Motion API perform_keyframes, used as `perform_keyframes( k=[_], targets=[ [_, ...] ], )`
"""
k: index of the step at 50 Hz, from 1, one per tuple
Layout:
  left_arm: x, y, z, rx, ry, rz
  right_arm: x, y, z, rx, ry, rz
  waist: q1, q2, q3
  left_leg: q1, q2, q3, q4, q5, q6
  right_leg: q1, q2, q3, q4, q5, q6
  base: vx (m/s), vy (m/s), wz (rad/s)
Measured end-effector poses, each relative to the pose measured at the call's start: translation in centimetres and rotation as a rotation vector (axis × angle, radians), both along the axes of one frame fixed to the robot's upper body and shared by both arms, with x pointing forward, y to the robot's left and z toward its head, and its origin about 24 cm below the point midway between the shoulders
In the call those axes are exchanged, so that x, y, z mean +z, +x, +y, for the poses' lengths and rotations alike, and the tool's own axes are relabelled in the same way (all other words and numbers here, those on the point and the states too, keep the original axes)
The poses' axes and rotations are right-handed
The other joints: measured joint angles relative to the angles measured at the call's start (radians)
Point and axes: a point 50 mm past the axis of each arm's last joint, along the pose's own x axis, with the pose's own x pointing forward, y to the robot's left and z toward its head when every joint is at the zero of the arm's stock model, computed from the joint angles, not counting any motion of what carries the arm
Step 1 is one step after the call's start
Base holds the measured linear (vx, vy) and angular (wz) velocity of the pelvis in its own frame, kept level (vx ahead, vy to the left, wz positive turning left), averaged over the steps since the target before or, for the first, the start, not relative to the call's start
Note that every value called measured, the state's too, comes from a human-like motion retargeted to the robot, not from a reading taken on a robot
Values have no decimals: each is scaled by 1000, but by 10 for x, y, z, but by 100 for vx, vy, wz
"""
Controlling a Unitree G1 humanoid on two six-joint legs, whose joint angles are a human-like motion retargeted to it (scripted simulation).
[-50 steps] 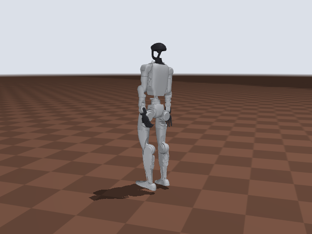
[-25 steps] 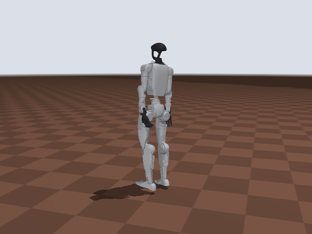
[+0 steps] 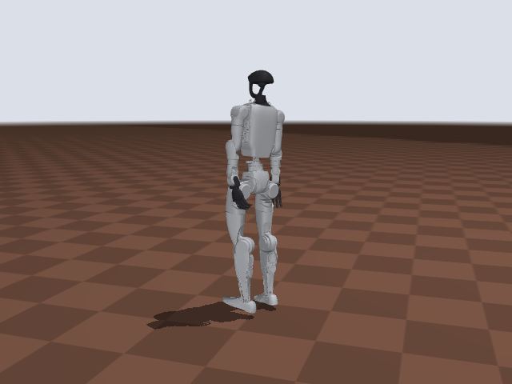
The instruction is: In place motions
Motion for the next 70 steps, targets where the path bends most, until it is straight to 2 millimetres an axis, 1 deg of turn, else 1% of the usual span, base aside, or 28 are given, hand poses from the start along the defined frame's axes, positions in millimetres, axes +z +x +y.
perform_keyframes(
  k=[13,29,35,40,43,45,48,50,52,55,57,59,61,63,65,68,70],
  targets=[
    [0,-1,-1,-9,-2,8,0,1,-2,3,-3,-5,3,5,2,-1,1,-2,4,-2,-3,-2,0,1,1,1,-1,0,0,0],
    [0,5,-9,-39,-27,-8,3,-5,-15,-15,-62,8,12,30,0,-11,18,-9,7,-3,-14,-26,11,17,14,-2,-8,1,-1,-2],
    [-1,7,-8,-35,-23,-26,3,-2,-14,-13,-75,5,11,43,-1,-16,41,-12,23,18,-25,-21,27,11,12,-10,-18,9,-9,4],
    [-1,-1,-3,-17,-10,-20,3,9,-6,-44,-63,-4,11,51,3,-31,70,-13,78,63,-58,-12,44,6,15,-21,-32,10,-12,4],
    [-2,-6,1,-5,16,-25,3,26,3,-73,-30,-37,10,49,20,-56,89,-11,153,122,-83,-3,49,3,18,-26,-42,11,-15,4],
    [-2,-10,1,34,43,-30,4,41,10,-86,1,-65,12,45,39,-75,102,-1,220,199,-96,7,48,3,20,-27,-48,10,-17,0],
    [-2,-14,-9,203,53,-19,8,70,24,-106,54,-126,18,21,75,-152,119,-7,399,413,-136,17,27,1,21,-27,-54,-2,-14,7],
    [-1,-18,-14,309,34,-1,12,93,33,-129,96,-184,39,-5,96,-240,121,-8,543,548,-116,15,7,1,20,-26,-59,-9,-19,4],
    [2,-25,-14,357,11,30,19,118,39,-154,143,-243,85,-35,119,-327,120,-2,684,593,-92,17,-9,16,14,-18,-68,-5,-21,-26],
    [7,-41,-11,337,-17,100,32,154,47,-176,206,-333,151,-56,159,-427,161,62,864,519,-84,32,-14,26,6,-14,-84,-6,-10,-25],
    [10,-51,-11,292,-25,141,42,177,54,-174,244,-401,186,-61,179,-493,169,68,948,473,-84,29,-21,40,15,-14,-90,-5,-4,-29],
    [12,-62,-11,253,-29,174,51,195,62,-159,283,-456,199,-64,182,-560,164,59,1011,437,-83,21,-27,47,23,-18,-95,-1,0,-9],
    [15,-70,-12,223,-36,200,59,208,67,-138,317,-495,205,-62,182,-605,162,53,1054,410,-83,17,-29,49,30,-25,-100,0,0,0],
    [16,-76,-14,211,-44,217,65,217,70,-116,340,-517,215,-58,183,-623,165,58,1077,385,-78,20,-28,48,33,-30,-104,0,0,0],
    [17,-79,-16,218,-47,227,68,221,73,-96,351,-523,223,-58,181,-618,167,67,1077,367,-73,25,-33,45,35,-34,-103,0,0,0],
    [16,-76,-16,252,-42,216,67,220,74,-77,347,-516,225,-57,172,-577,155,62,1026,364,-78,34,-36,30,34,-40,-100,3,0,18],
    [15,-73,-15,269,-36,201,64,215,73,-69,335,-498,220,-55,154,-538,146,55,967,369,-83,35,-35,17,32,-45,-96,7,2,33]
  ],
)
